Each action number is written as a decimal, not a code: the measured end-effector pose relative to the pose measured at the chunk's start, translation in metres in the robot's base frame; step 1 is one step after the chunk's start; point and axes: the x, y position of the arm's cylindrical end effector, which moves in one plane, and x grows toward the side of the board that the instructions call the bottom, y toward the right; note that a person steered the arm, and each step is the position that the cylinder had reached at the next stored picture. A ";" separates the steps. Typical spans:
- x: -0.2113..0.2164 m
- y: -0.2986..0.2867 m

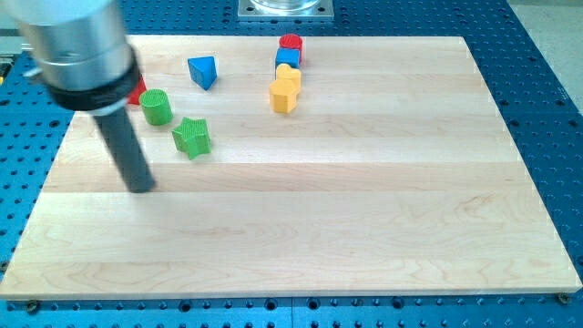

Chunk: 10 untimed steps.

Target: Move the green blocks to the bottom of the yellow blocks

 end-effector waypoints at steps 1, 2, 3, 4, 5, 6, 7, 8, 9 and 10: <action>-0.039 0.049; -0.053 0.094; -0.032 0.032; -0.061 0.025; -0.081 0.078; -0.084 0.098; -0.084 0.125; -0.084 0.137; -0.084 0.158; -0.080 0.160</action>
